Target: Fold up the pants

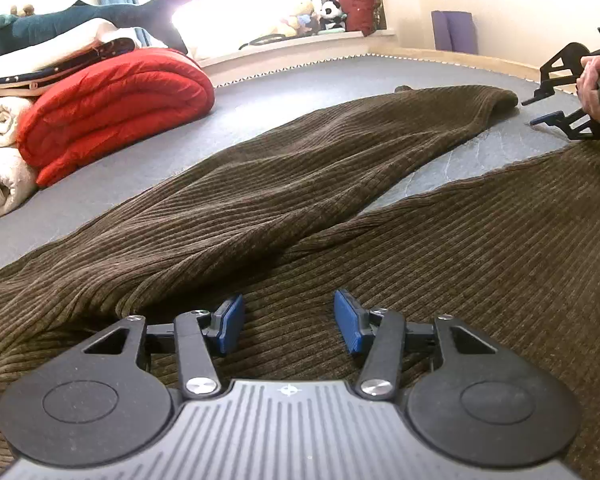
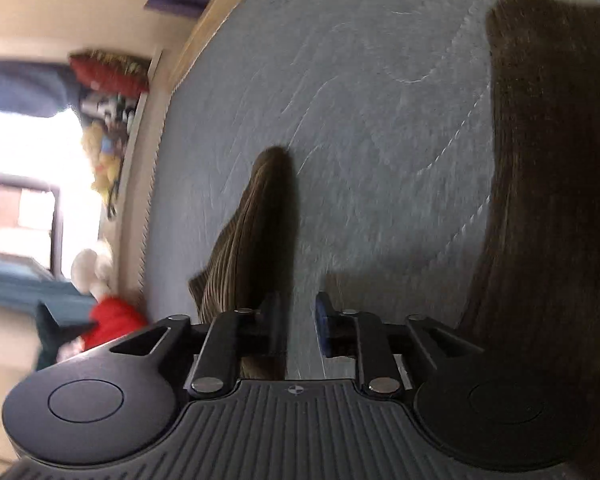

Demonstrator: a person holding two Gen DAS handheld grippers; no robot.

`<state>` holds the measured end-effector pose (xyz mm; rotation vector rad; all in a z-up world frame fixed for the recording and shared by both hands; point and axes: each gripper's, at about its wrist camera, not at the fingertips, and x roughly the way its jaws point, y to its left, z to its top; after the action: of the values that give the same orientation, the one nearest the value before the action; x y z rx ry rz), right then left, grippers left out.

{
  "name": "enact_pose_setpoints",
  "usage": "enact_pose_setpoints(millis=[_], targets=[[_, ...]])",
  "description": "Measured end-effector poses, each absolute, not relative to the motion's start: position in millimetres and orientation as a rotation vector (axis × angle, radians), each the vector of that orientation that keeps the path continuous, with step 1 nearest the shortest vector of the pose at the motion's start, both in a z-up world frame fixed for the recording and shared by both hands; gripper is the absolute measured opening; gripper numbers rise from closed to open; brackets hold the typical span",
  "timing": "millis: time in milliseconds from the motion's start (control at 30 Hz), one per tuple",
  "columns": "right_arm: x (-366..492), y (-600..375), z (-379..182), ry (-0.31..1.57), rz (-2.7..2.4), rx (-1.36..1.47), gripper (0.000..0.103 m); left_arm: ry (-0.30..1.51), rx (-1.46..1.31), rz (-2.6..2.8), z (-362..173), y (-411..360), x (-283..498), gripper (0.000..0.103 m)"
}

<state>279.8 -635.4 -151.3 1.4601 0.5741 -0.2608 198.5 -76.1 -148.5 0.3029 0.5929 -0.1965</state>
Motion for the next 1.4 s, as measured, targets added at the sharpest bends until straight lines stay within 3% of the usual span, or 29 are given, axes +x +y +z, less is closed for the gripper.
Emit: enact_pose_setpoints(millis=[133,233,367,400,467,500,667,767,833,933,1100,1167,1233,1367,1400], targets=[[293.8,-654.1,-166.8,0.528,-0.242,1.543,0.035,0.652,0.336,-0.19,-129.9,-82.9,207.6,0.058],[312.6,-658.4,-171.9,0.49,-0.224,1.568,0.04,0.583,0.35,-0.197,-105.6,-90.3,217.6,0.058],[340.2,-661.0,-175.2,0.483,-0.195,1.551,0.042,0.668,0.432,-0.2,-100.9,-110.0,259.2,0.058],[352.1,-658.2,-172.4,0.482,-0.193,1.541,0.042,0.729,0.462,-0.206,-107.1,-113.1,270.9,0.055],[356.8,-660.5,-173.0,0.485,-0.189,1.524,0.043,0.778,0.508,-0.165,-115.7,-109.6,287.1,0.024],[360.9,-661.6,-173.1,0.487,-0.192,1.521,0.042,0.796,0.511,-0.131,-116.6,-104.0,293.7,0.019],[375.7,-662.5,-168.5,0.504,-0.216,1.494,0.042,0.816,0.448,0.038,-107.7,-63.7,294.2,0.014],[381.7,-656.4,-165.3,0.513,-0.221,1.462,0.037,0.808,0.457,0.015,-105.5,-52.4,278.8,0.014],[384.5,-650.0,-164.8,0.555,-0.205,1.432,0.019,0.785,0.482,-0.005,-100.8,-55.3,272.8,0.013],[387.5,-642.9,-159.2,0.602,-0.185,1.345,0.009,0.802,0.443,0.001,-95.5,-55.2,275.8,0.013],[388.1,-652.2,-110.7,0.465,-0.134,1.293,0.007,0.832,0.337,-0.049,-84.5,-55.7,289.8,0.013],[373.4,-647.1,-48.5,0.252,-0.117,1.056,0.007,0.841,0.332,-0.118,-82.0,-63.9,293.0,0.013],[354.6,-638.5,-30.4,0.19,-0.245,0.921,0.007,0.854,0.353,-0.154,-84.4,-69.9,293.8,0.013],[331.0,-647.2,-113.3,0.666,-0.697,1.065,0.008,0.924,0.339,-0.208,-95.1,-61.8,292.9,0.013],[318.8,-650.0,-125.7,0.629,-0.685,1.13,0.005,0.92,0.352,-0.221,-95.0,-60.7,290.2,0.013]])
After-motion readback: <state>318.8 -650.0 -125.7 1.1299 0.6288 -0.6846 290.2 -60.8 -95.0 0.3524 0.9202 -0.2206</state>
